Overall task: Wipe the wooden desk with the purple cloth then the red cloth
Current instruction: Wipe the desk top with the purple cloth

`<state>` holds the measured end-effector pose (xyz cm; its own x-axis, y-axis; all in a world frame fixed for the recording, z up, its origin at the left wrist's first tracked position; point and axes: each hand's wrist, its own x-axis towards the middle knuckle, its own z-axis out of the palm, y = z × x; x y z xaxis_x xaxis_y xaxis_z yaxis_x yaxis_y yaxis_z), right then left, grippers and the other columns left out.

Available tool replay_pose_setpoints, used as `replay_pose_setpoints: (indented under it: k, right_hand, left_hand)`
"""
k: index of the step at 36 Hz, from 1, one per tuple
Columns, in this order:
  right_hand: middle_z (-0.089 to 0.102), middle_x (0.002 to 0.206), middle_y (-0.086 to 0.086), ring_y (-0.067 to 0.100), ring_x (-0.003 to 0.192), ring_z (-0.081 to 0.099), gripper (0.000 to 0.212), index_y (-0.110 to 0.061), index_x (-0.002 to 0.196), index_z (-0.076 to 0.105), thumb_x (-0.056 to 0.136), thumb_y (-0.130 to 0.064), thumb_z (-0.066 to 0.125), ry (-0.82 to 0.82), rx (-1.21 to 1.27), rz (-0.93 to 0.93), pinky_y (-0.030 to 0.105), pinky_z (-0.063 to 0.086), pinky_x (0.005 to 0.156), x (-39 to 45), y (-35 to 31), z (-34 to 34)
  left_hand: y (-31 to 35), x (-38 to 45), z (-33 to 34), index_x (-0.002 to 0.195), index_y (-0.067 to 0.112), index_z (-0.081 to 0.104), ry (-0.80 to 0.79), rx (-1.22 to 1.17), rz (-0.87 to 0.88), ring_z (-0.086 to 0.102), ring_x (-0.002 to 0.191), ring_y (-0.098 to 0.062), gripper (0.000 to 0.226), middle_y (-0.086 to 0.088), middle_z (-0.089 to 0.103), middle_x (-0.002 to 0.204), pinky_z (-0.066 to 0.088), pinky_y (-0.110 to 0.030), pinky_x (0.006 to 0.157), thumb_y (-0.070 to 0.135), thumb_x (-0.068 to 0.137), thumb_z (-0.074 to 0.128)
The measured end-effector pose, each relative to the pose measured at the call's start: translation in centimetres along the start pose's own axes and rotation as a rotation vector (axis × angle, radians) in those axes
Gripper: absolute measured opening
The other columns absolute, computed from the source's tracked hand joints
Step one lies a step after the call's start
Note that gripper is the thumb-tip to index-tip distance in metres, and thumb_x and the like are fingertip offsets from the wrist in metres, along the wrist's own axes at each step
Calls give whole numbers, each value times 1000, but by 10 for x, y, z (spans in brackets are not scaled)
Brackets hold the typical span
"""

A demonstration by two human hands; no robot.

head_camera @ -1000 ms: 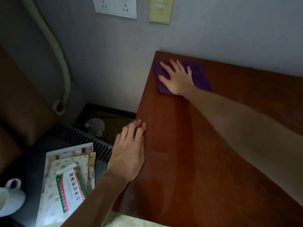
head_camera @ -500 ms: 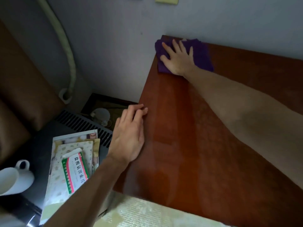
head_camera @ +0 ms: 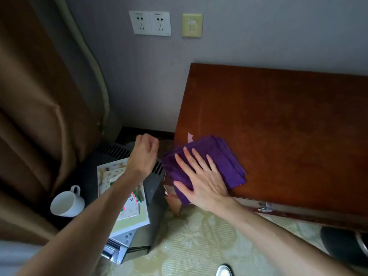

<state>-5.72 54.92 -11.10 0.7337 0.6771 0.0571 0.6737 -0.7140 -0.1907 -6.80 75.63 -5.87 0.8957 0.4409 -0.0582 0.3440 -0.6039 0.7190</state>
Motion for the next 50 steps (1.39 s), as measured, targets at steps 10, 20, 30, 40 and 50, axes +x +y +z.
replay_pose_setpoints:
  k: [10,20,30,40,50]
  right_hand:
    - [3,172,-6,17,158,0,86,-47,160,12,85,-89,18,-16,-10,91,53,-1,126,80,55,-15]
    - [3,172,4,25,158,-1,88,-50,159,9,83,-92,22,-9,-21,227,52,0,126,282,201,-42]
    - [11,171,7,29,157,6,92,-42,161,14,84,-92,18,-18,-9,215,55,0,125,375,289,-51]
    - [8,172,3,25,158,5,76,-46,160,14,93,-81,21,-38,-9,186,51,2,126,308,290,-55]
    - [11,172,0,25,158,7,75,-45,160,14,92,-78,14,16,-42,327,52,5,127,60,220,-48]
  left_hand:
    - [19,7,27,104,16,56,92,94,314,60,95,-23,18,-1,49,108,50,-46,84,27,100,43]
    - [89,61,126,118,22,55,-1,120,551,50,104,-12,22,5,50,118,43,-34,87,21,98,46]
    - [94,104,170,146,17,42,-35,413,603,44,129,-17,43,-2,43,143,35,-33,108,31,106,33]
    - [99,105,168,124,13,51,27,429,496,48,105,-18,27,-4,49,121,43,-35,91,23,102,38]
    - [95,85,168,130,14,52,47,533,429,52,114,-27,40,-7,52,130,39,-42,97,29,98,34]
